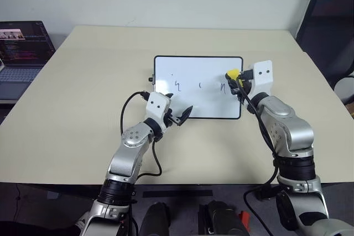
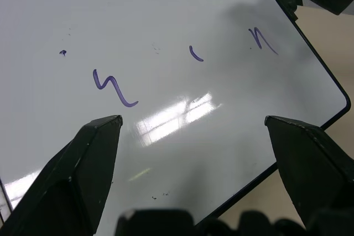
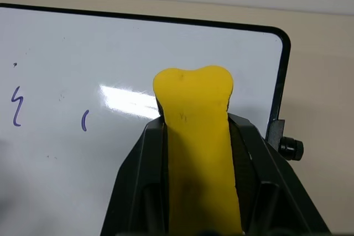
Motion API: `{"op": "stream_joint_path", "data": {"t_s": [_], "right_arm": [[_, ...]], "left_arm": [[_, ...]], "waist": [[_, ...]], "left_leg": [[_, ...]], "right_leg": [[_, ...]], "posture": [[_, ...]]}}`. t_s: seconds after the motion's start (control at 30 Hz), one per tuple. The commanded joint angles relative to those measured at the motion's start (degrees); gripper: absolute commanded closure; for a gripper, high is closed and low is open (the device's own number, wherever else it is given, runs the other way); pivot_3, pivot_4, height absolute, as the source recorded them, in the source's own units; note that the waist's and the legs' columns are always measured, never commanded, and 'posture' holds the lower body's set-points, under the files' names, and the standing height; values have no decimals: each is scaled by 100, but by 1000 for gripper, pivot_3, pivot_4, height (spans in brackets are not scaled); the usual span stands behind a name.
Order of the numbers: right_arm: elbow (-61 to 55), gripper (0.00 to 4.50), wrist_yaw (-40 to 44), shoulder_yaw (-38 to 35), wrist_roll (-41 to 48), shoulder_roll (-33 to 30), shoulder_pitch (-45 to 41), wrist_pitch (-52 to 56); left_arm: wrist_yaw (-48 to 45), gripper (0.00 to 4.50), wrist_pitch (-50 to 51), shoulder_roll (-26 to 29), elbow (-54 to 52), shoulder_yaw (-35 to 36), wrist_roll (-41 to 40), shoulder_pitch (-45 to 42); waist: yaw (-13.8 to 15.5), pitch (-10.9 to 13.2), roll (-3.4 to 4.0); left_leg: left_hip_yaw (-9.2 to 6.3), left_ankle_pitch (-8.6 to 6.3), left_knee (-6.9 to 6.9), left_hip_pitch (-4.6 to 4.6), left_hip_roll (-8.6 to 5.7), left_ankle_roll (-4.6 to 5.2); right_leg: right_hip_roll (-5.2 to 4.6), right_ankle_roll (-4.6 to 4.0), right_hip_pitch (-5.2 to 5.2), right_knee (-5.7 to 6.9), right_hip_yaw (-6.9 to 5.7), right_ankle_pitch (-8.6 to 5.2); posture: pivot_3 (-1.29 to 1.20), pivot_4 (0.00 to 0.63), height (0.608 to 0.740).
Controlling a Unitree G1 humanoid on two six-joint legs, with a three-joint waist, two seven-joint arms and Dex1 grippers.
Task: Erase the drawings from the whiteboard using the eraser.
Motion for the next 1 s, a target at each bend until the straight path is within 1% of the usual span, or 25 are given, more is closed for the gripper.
{"op": "stream_joint_path", "data": {"t_s": [0.03, 0.3, 0.43, 0.77, 1.0], "right_arm": [[39, 3416, 5, 44, -70, 16, -257, -121], [837, 3416, 34, 276, -306, 115, -736, -299], [1062, 3416, 71, 404, -419, 171, -813, -385], [1175, 3416, 28, 514, -674, 129, -671, -210], [728, 3416, 48, 720, -844, 85, -206, 117]], "left_arm": [[-30, 0, -26, 41, -286, 81, -65, -52], [-55, 0, -38, 44, -237, 99, -83, -98], [-42, 0, -46, 34, -249, 98, -76, -118], [10, 0, -11, 56, -350, 140, -61, -105], [31, 0, 71, 23, -431, 137, -60, -129]], "waist": [[0, 0, 0], [-3, 0, 0], [-2, 0, 0], [0, 0, 1], [-1, 0, 0]], "left_leg": [[-1, 0, 0, 0, 0, 0], [1, 0, -1, 0, 0, 0], [2, 0, -1, -2, 0, 0], [0, 0, -2, -6, 1, 0], [0, 0, -1, -6, 2, 0]], "right_leg": [[0, 0, 0, 0, -1, 0], [0, 0, -1, 0, 1, 0], [0, 0, -3, -1, 1, 0], [-2, 0, -6, -1, -1, 0], [-2, 0, -6, -1, 0, 0]], "posture": [[0, 150, 740], [0, 150, 740], [0, 150, 740], [0, 150, 740], [0, 150, 740]]}}
